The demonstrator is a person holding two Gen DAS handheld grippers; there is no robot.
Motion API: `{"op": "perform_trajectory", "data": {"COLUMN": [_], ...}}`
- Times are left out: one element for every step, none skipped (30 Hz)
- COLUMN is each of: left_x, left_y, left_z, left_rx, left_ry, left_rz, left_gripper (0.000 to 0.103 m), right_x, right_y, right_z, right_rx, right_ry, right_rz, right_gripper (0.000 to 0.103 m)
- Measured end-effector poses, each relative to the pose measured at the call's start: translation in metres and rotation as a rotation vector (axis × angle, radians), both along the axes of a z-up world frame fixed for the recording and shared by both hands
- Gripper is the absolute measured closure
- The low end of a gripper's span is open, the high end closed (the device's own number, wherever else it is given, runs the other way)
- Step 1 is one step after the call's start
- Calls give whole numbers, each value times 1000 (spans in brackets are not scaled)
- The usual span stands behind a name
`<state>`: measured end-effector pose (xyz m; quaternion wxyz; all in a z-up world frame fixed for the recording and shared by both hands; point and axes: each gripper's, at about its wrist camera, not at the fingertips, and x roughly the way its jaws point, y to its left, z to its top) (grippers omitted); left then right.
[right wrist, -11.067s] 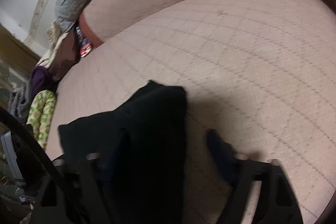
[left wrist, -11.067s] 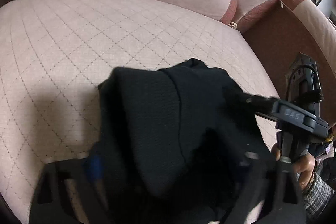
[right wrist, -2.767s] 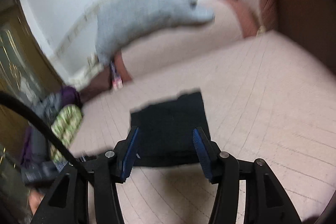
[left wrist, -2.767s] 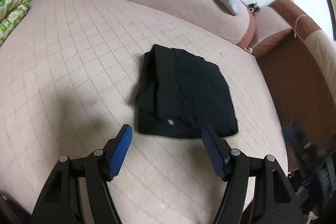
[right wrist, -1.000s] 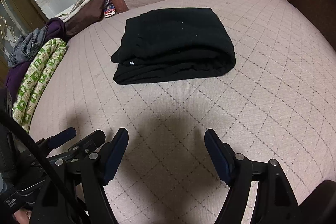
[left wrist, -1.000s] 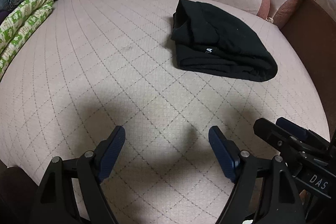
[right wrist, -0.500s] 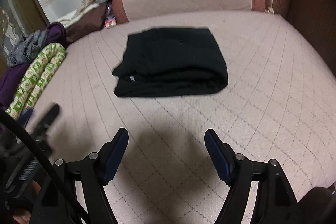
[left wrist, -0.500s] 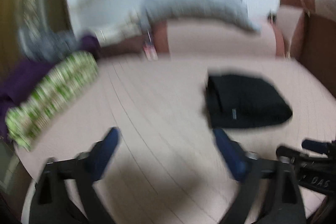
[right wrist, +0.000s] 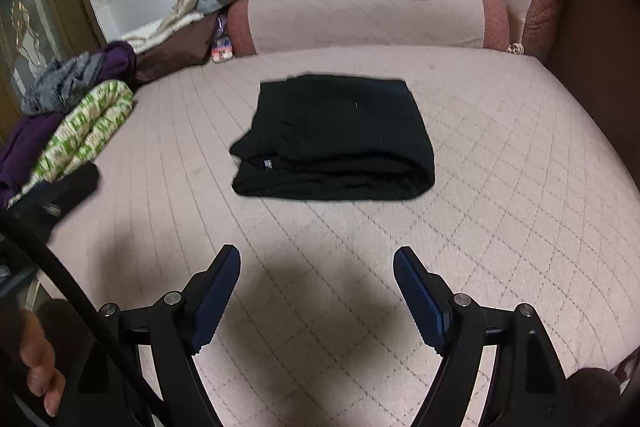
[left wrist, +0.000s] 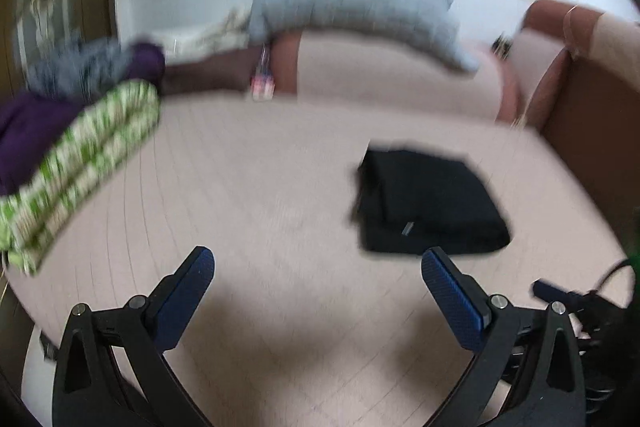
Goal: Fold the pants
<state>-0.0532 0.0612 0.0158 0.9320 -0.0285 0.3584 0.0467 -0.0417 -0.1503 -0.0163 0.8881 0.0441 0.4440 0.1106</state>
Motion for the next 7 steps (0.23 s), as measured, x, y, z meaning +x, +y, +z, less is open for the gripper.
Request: {"op": "perform_trajectory", "data": {"left_x": [5,7,6,6,6,3,3], "left_y": [4,8,12,15,17,16,15], "left_z": [-9,-17,-23,-30,-33,-37,-41], "left_rx": [-6,-20,-31,-45,-56,-61,-57], "left_ry": [43,84,112,146,162,176,192], "left_rz": [11,27,42,53,52,50,48], "left_gripper": [0,0,0,0,0,0,0], "right_x": [0,-1,-1,-1,-1,-2,-1], "right_y": [1,3,4,6,8,10,13], "right_z": [-3,-5,-7,-10,-12,-14,-16], "right_rx": [-12,-17,-18,-17,-17,-17,-18], "right_ry": [12,18,23,29,37,44,50], "right_rz": [6,13,20,29,39,47,53], "right_gripper": [20,20,20,20,20,20,19]}}
